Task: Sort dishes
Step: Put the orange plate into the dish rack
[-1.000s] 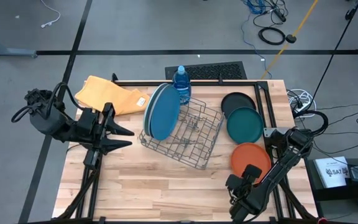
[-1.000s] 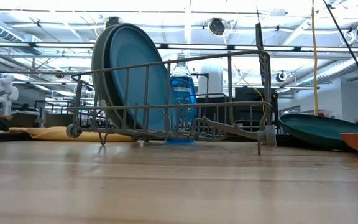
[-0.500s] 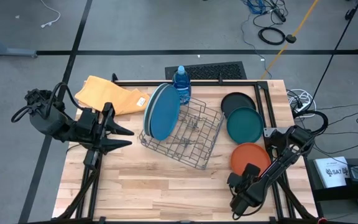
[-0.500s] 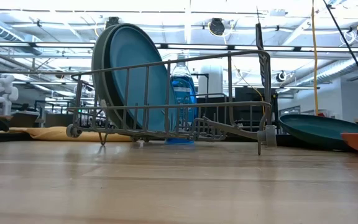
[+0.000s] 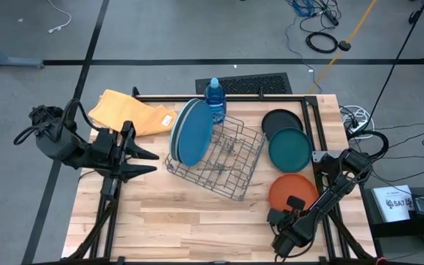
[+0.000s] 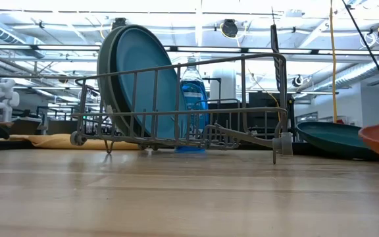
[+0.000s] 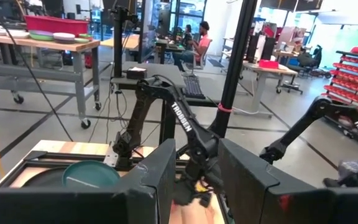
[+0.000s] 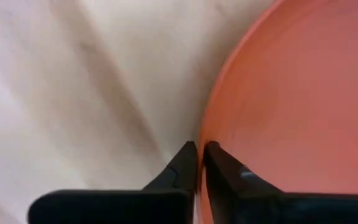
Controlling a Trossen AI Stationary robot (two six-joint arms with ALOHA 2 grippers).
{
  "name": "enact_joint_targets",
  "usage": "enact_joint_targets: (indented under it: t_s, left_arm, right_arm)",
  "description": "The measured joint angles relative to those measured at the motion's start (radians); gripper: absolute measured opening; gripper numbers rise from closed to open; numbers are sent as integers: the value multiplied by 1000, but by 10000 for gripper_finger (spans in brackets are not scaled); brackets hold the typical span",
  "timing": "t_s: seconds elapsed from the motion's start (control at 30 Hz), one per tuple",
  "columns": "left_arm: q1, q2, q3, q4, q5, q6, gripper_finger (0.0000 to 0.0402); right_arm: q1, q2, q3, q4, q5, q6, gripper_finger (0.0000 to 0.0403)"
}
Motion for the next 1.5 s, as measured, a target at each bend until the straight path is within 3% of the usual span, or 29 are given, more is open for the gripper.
enact_joint_targets:
  t_s: [0.13, 0.37, 0.6, 0.73, 0.87, 1.0, 1.17, 1.3, 1.4, 1.5]
  left_arm:
    - [0, 2, 0, -1, -1, 1, 123]
    - [1, 10, 0, -1, -3, 19, 123]
    - [1, 14, 0, 0, -3, 19, 123]
    - [2, 14, 0, -1, -3, 20, 123]
    - [2, 14, 0, 6, -3, 20, 123]
    - [2, 14, 0, 14, -3, 20, 123]
    - [2, 14, 0, 30, -3, 20, 123]
    - [2, 14, 0, 33, -3, 20, 123]
    - [2, 14, 0, 34, -2, 20, 123]
    - [2, 14, 0, 34, -1, 20, 123]
  right_arm:
    - [0, 5, 112, 46, 59, -53, 3]
    - [0, 4, 288, -35, 170, -94, 1]
    - [6, 3, 457, -32, 181, -172, 1]
    - [6, 3, 564, 28, 202, -270, 1]
    - [-1, 1, 654, 184, 259, -471, 0]
    - [-13, 1, 722, 375, 370, -760, 0]
    - [-53, -1, 769, 522, 673, -1036, 0]
    - [-103, -2, 772, 586, 892, -1147, 0]
    - [-151, 10, 772, 664, 987, -1222, 0]
    - [-215, 41, 772, 778, 1017, -1306, 0]
